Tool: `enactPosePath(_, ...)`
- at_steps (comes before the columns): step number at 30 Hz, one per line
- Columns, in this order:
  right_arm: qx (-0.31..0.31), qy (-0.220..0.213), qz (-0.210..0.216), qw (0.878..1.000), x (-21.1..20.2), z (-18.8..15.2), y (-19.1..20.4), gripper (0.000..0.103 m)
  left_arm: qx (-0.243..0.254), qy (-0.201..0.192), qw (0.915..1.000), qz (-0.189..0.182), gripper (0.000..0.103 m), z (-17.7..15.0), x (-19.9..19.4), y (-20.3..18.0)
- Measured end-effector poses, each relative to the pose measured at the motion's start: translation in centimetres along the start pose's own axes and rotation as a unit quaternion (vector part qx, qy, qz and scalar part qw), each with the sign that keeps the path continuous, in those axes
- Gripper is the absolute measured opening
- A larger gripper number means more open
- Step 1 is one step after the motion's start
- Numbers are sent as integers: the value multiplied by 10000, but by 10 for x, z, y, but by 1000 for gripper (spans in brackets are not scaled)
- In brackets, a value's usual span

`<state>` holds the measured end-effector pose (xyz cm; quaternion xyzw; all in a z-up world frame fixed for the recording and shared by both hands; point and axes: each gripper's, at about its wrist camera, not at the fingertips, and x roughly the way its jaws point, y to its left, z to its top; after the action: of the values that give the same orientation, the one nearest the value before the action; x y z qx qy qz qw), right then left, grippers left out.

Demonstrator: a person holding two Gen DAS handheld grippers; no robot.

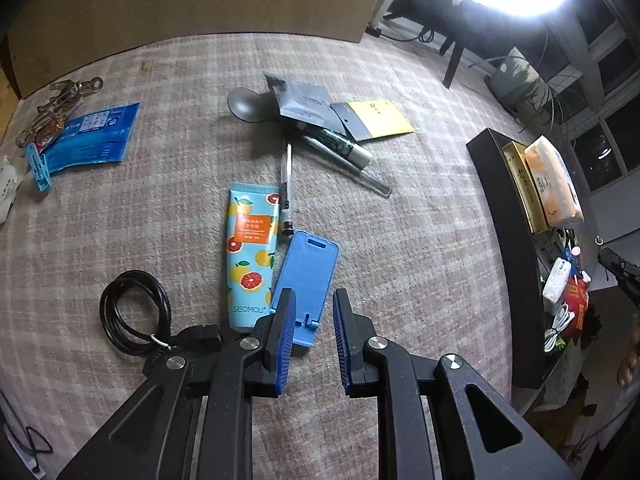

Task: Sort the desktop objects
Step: 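Carry the gold pin into the black box and open the right tool, then grasp the black cable coil with both tools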

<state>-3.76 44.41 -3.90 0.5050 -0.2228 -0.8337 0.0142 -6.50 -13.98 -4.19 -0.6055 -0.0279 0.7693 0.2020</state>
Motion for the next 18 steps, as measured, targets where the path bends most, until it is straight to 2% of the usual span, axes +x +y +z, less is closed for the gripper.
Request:
enactPosePath(4,369,-114,-379,9985,-11,9,-40,8,-127,-32,9999,17,17,-1,-2,7)
enactPosePath(6,503,-57,-386,9980,-11,11,-49,11,-195,-56,9998,19,17,-1,-4,12)
enactPosePath(8,640,-20,-250,9976,-11,12,-52,33,-290,-102,9995,28,17,-2,-7,20)
enactPosePath(9,632,-42,-231,9977,-11,12,-50,38,-351,-144,9993,41,17,-2,-11,25)
enactPosePath(10,566,-70,-240,9981,-11,12,-45,42,-395,-178,9990,57,17,-3,-13,30)
enactPosePath(12,365,-52,-228,9991,-7,13,-29,42,-559,-260,9980,127,17,-5,-20,45)
enactPosePath(18,-303,236,216,9990,26,12,43,46,-1182,-299,9916,427,19,-13,-28,98)
